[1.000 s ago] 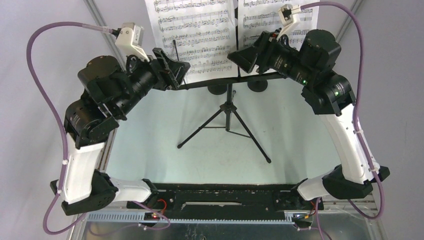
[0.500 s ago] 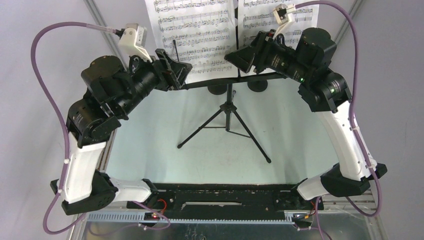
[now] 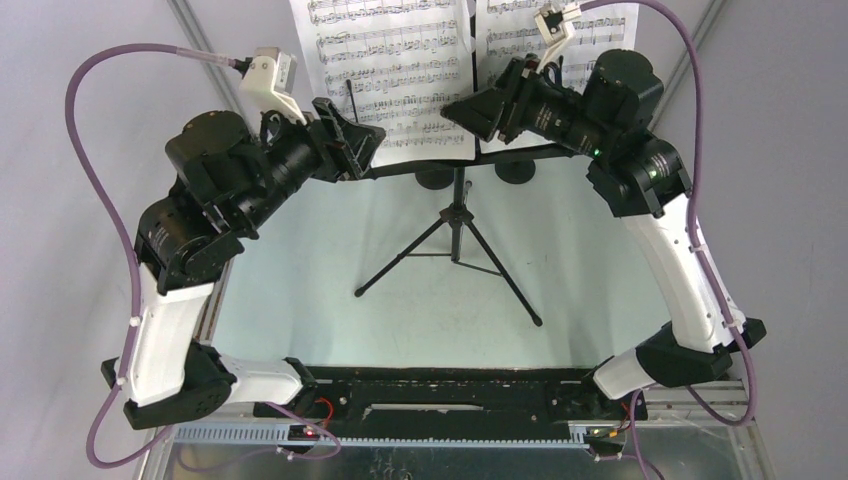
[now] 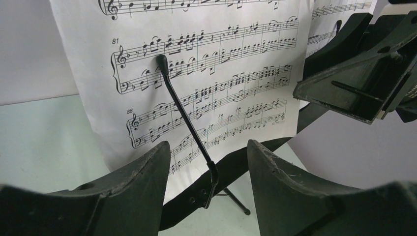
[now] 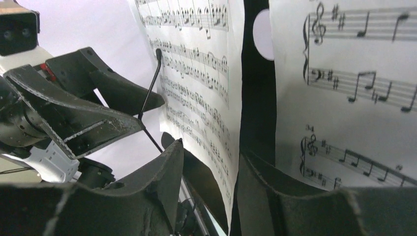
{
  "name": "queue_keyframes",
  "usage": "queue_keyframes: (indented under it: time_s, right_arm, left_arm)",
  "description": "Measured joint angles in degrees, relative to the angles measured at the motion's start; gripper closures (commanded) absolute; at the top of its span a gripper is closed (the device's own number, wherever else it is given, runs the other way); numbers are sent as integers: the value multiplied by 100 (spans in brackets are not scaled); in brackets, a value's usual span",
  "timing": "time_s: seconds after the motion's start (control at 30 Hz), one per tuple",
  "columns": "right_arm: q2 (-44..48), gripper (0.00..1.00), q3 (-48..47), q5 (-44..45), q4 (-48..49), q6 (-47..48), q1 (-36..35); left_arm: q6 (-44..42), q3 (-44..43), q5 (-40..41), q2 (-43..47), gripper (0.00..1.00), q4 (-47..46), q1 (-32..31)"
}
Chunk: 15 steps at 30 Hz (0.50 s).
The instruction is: Pack up the instrument practice props
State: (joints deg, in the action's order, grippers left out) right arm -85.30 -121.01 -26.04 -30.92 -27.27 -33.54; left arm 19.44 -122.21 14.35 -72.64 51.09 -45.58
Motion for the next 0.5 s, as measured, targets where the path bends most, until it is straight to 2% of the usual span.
queue_keyframes:
  time_s: [0.5]
  right_arm:
    - [-662,60,-894,105,155,-13,-85]
  left_arm:
    - [2,2,-13,-17,42,-127,0]
